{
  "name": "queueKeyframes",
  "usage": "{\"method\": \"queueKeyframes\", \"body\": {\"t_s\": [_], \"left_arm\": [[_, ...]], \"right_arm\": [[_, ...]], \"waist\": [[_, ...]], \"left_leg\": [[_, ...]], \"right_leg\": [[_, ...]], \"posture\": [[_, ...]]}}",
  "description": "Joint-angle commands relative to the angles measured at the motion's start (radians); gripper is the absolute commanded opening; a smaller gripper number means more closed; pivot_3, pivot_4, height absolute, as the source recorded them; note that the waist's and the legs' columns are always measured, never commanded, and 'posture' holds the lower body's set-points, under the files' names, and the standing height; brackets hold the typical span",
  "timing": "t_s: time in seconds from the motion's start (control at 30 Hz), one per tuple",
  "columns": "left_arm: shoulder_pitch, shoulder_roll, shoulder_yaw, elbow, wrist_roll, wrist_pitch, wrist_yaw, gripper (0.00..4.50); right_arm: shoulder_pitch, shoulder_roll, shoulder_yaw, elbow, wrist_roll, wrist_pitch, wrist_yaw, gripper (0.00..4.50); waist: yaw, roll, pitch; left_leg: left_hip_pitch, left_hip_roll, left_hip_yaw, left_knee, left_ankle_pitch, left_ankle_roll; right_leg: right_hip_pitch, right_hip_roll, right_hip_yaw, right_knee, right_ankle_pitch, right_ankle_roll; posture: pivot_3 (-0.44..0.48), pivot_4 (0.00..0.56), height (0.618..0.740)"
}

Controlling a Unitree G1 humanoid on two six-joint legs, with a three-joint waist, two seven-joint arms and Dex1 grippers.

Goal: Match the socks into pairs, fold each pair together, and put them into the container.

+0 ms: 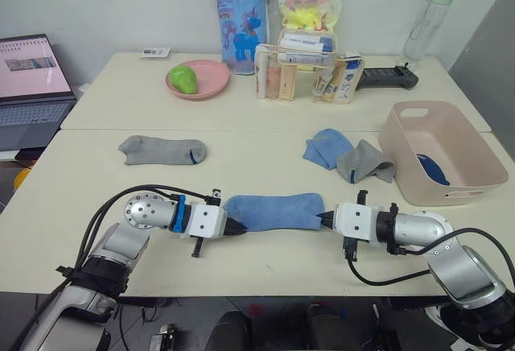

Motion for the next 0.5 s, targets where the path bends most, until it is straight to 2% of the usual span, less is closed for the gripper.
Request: {"method": "queueKeyframes", "body": {"t_s": [0.03,0.17,0.3,0.43,0.5], "left_arm": [[0.005,0.018,0.022,-0.068,-0.055,0.137,-0.02,0.02],[-0.004,0.071,0.035,-0.169,-0.136,0.315,-0.098,0.02],[-0.02,0.143,0.061,-0.294,-0.255,0.572,-0.146,0.02],[-0.057,0.292,0.087,-0.449,-0.455,0.955,-0.239,0.02],[-0.071,0.327,0.079,-0.479,-0.505,1.049,-0.258,0.02]], "right_arm": [[-0.003,0.015,-0.033,-0.072,0.062,0.063,0.007,0.0],[0.005,0.015,-0.058,-0.119,0.13,0.153,0.015,0.0],[0.017,0.009,-0.098,-0.204,0.241,0.284,0.028,0.0],[0.033,0.009,-0.23,-0.338,0.503,0.573,0.027,0.0],[0.024,0.012,-0.283,-0.363,0.61,0.709,0.002,0.0]], "waist": [[0.0,0.0,0.0],[-0.001,0.0,0.0],[-0.001,0.0,0.0],[-0.002,-0.001,0.002],[-0.001,-0.001,0.002]], "left_leg": [[0.0,0.0,0.0,0.0,0.0,0.0],[0.0,0.0,0.0,0.0,0.0,0.0],[-0.001,0.0,-0.001,0.0,0.0,0.0],[-0.001,0.0,-0.002,0.0,0.0,0.0],[-0.001,0.0,-0.003,0.0,0.0,0.0]], "right_leg": [[0.0,0.0,0.0,0.0,0.0,0.0],[0.0,0.0,0.0,0.0,0.0,0.0],[0.0,0.0,0.0,0.0,0.0,0.0],[0.0,0.0,0.0,0.0,0.0,0.0],[0.001,0.001,-0.001,-0.001,0.0,0.0]], "posture": [[0.0,0.15,0.703],[0.0,0.15,0.703],[0.0,0.15,0.703],[0.0,0.15,0.703],[0.0,0.15,0.703]]}}
